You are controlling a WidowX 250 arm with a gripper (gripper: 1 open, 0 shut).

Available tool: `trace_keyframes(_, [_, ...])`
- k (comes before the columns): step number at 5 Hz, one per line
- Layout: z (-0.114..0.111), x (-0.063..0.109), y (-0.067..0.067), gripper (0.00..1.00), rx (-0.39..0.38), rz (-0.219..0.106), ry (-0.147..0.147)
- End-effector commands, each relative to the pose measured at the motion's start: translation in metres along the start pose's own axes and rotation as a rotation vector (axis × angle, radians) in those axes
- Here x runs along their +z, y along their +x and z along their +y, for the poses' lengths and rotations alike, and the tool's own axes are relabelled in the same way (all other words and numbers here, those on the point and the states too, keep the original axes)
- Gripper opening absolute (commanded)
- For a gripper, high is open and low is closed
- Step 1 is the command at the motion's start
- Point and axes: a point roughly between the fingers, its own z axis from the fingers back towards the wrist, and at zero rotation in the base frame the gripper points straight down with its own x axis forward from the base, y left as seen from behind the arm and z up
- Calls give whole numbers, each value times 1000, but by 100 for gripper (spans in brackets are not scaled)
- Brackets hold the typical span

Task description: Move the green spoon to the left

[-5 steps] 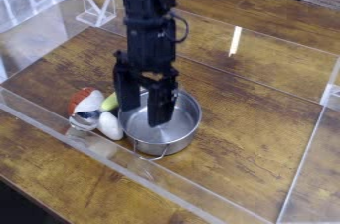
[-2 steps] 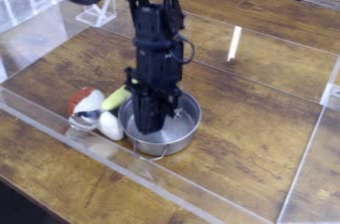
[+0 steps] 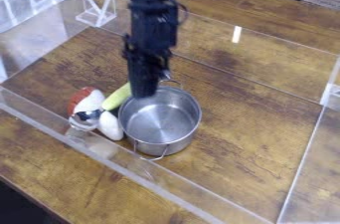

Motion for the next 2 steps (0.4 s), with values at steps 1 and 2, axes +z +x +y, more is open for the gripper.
trace_keyframes(1, [25, 39, -6, 0, 5, -107, 55])
trace_keyframes(2, [26, 27, -16, 0, -64, -112, 31])
